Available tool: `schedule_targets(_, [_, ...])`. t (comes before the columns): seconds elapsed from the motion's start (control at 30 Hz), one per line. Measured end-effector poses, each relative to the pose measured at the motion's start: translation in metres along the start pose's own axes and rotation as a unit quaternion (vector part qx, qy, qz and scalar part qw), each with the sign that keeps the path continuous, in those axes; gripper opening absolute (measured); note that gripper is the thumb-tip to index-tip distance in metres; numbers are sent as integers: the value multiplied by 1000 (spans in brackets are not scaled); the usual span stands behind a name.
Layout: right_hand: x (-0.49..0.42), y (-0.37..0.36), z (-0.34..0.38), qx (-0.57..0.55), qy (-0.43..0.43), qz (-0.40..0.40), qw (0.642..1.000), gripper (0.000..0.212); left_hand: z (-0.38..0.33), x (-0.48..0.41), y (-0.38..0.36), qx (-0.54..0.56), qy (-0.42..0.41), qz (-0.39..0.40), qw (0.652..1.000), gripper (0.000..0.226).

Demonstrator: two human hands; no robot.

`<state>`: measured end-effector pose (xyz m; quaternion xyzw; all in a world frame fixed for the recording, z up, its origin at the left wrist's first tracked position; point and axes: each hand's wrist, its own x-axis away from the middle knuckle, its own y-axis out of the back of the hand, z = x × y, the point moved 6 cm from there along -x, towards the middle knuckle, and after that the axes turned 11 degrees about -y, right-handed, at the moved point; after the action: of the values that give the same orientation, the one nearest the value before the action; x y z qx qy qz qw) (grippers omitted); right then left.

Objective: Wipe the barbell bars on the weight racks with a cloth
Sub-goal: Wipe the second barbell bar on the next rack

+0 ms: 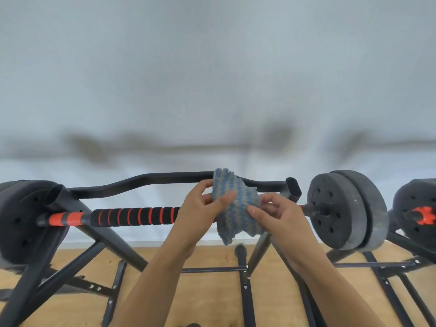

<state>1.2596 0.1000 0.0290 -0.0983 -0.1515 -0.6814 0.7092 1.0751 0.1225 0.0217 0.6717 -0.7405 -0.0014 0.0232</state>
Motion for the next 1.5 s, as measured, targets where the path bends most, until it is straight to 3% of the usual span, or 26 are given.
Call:
schedule_targets(0.07, [2,4,0,-14,-1,-12,1000,27,9,5,-1,13,-3,43,999,74])
schedule_targets(0.13, [6,6,2,-17,6,-13,1000,32,14,10,0,12,-19,57,998,83])
schedule_targets(0.23, [10,5,3,-1,24,-5,1000,27,15,15,3,-33,-33,71,996,52])
schedule_targets(0.33, [10,4,-2,6,27,11,1000,25,15,19,12,-135,-54,37,989,28])
schedule_targets(0.43, [12,5,-4,25,29,11,999,20,10,23,19,-241,-88,3,967,15])
schedule_targets(0.5, [14,9,-5,74,53,-26,995,17,6,26,18,-261,-102,29,960,11])
schedule_targets(0.57, [16,10,-3,145,102,-69,982,30,4,30,13,-241,-118,71,961,6])
schedule_targets(0.63, [16,3,-7,170,124,-44,977,51,1,36,4,-190,-115,115,968,4])
schedule_targets(0.73, [16,-13,-22,109,52,62,991,55,-4,43,-5,-105,-109,118,981,5])
schedule_targets(0.83, [15,-16,-34,53,3,100,994,57,-2,44,1,-73,-112,92,987,6])
schedule_targets(0.97, [14,-16,-39,26,-26,117,992,41,9,47,8,-55,-73,113,989,11])
schedule_targets(1.07, [12,-18,-38,21,-41,119,992,42,13,46,13,-95,-70,99,988,8])
schedule_targets(1.2, [6,-21,-33,85,-60,113,988,37,16,41,19,-144,-75,55,985,3])
schedule_targets(1.37, [3,-32,-26,143,-94,168,971,29,24,34,24,-184,-89,46,978,5])
schedule_targets(1.5, [-7,-32,-5,202,-47,140,968,11,17,28,31,-184,-142,42,972,22])
